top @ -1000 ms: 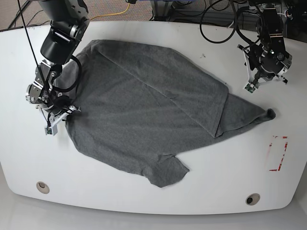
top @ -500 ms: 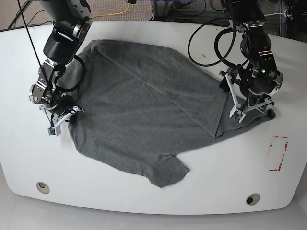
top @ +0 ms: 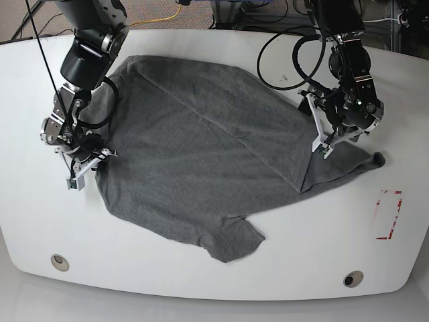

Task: Layout the t-shirt on the table in an organized manner, then fold the t-shirt properly
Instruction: 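Pull the shirt edge with the left gripper away from the right gripper, then open the left gripper and raise it off the shirt, then release the right gripper and regrasp the shirt hem nearby, then drag the held hem with the right gripper across the table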

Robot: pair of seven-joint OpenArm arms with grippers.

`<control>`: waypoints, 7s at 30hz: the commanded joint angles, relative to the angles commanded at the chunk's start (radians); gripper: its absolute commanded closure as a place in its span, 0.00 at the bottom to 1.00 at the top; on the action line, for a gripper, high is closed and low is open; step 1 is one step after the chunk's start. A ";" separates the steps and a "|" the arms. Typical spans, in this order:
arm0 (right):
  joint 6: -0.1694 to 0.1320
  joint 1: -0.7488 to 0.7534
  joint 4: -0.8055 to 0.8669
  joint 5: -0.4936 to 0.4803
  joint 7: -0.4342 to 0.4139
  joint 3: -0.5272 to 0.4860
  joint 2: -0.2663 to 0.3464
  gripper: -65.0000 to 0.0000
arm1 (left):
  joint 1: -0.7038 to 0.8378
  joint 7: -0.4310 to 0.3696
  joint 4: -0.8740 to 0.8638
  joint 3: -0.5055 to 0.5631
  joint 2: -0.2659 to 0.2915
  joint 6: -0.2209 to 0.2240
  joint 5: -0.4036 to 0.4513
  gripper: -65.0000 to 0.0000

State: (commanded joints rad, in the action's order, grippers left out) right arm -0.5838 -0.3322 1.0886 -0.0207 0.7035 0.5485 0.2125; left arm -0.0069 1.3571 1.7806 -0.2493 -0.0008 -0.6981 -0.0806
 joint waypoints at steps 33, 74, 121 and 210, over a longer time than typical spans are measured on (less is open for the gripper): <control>-0.002 0.000 0.000 0.000 0.000 0.000 0.000 0.94 | -0.025 -0.087 -0.158 0.002 0.041 0.000 -0.005 1.00; -0.002 -0.003 0.000 0.002 0.002 0.000 -0.028 0.94 | 0.516 0.039 0.212 -0.262 -0.186 0.000 -0.009 0.99; 0.002 -0.084 0.180 0.000 0.051 -0.204 -0.064 0.14 | -0.054 0.039 0.180 -0.203 -0.149 0.000 -0.003 0.37; 0.009 -0.463 -0.592 0.011 -0.468 -0.364 -0.060 0.14 | 0.606 0.006 0.129 -0.149 -0.074 0.000 -0.008 1.00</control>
State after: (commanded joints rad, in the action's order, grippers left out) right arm -0.5746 -0.7956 0.4964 -0.0100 0.2355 0.1849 0.1527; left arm 0.5992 1.3633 1.9095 -0.3982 -0.0744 -0.6981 -0.0882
